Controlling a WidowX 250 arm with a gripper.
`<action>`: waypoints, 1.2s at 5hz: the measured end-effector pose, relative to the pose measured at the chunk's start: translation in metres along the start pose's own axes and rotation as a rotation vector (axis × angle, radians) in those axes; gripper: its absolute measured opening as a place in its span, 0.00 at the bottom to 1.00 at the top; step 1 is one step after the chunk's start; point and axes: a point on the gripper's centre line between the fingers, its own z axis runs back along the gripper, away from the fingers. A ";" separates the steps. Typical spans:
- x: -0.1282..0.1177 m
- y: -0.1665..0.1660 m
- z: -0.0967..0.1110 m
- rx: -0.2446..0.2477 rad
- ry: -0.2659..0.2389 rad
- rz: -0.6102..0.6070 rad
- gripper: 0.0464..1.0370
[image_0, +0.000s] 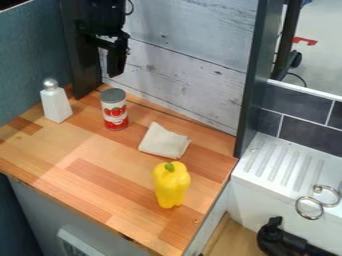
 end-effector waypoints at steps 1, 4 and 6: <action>-0.001 -0.002 -0.021 -0.019 0.053 -0.005 0.96; 0.023 -0.006 -0.027 0.030 -0.149 -0.037 0.96; 0.042 -0.008 -0.017 0.019 -0.265 -0.032 0.96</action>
